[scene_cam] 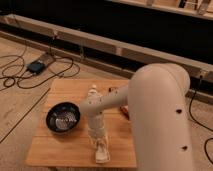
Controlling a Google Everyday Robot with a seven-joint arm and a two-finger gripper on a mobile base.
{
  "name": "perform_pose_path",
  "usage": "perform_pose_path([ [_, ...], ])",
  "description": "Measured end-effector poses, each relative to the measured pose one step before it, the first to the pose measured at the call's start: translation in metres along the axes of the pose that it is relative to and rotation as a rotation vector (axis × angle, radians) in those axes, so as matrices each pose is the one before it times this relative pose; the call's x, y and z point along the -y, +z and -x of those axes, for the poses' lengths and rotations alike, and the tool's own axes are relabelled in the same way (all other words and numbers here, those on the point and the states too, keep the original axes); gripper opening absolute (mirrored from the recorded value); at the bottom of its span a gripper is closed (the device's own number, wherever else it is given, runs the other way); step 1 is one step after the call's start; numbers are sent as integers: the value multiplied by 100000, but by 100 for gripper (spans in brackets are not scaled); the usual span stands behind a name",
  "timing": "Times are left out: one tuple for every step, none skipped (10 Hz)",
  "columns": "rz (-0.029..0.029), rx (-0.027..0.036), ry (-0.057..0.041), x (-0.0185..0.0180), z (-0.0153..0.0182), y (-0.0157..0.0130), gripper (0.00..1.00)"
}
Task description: Wipe the white sponge on the table
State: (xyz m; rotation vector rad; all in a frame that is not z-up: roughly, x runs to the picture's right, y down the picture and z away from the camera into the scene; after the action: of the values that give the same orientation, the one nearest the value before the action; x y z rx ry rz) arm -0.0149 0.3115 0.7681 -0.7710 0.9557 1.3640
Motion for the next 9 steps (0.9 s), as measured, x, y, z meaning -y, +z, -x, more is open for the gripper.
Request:
perform_pose_path([
  [-176, -45, 3147, 1190, 348, 106, 0],
  [80, 121, 3493, 1256, 520, 83, 0],
  [223, 436, 3643, 1269, 748, -26, 0],
  [-137, 505, 3584, 1350, 1053, -139, 0],
  [411, 767, 2322, 765, 1085, -173, 0],
  [276, 572, 1275, 411, 947, -125, 0],
  [523, 938, 990, 160, 1304, -305, 0],
  [530, 981, 300, -212, 1415, -388, 0],
  [428, 727, 34, -317, 828, -331, 0],
])
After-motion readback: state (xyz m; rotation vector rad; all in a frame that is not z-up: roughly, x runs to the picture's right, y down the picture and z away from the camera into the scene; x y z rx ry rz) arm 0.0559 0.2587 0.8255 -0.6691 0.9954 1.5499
